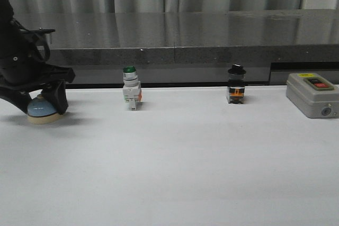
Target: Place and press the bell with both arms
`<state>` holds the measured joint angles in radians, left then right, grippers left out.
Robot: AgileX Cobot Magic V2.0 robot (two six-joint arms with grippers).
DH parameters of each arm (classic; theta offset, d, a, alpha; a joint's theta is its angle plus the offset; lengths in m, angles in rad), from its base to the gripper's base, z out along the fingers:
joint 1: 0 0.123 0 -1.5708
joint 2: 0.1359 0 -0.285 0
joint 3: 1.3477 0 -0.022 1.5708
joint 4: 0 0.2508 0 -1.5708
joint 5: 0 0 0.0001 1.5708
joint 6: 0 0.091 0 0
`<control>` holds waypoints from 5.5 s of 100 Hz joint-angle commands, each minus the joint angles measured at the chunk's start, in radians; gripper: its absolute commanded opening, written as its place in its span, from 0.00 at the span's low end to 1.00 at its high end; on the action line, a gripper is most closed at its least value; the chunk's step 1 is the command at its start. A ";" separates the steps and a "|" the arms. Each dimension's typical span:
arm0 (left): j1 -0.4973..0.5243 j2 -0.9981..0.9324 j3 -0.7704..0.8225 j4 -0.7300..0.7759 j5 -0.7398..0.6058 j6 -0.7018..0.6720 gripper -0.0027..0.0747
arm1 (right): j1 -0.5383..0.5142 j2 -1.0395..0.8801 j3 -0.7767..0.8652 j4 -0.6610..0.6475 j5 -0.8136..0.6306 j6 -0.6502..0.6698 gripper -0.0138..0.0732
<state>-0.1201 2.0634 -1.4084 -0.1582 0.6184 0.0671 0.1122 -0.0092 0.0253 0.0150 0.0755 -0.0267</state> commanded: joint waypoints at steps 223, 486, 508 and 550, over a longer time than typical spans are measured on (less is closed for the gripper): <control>-0.561 -0.022 -0.114 -0.033 -0.005 0.023 0.81 | -0.006 -0.019 -0.013 -0.001 -0.088 -0.002 0.09; -0.088 -1.532 0.810 -0.057 -0.271 0.019 0.01 | -0.006 -0.019 -0.013 -0.001 -0.088 -0.002 0.09; -0.088 -1.532 0.810 -0.057 -0.271 0.019 0.01 | -0.006 -0.019 -0.013 -0.001 -0.088 -0.002 0.09; -0.088 -1.532 0.814 -0.049 -0.326 0.019 0.01 | -0.006 -0.019 -0.013 -0.001 -0.088 -0.002 0.09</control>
<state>-0.2117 0.5304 -0.5695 -0.2019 0.4074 0.0879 0.1122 -0.0092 0.0253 0.0150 0.0755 -0.0267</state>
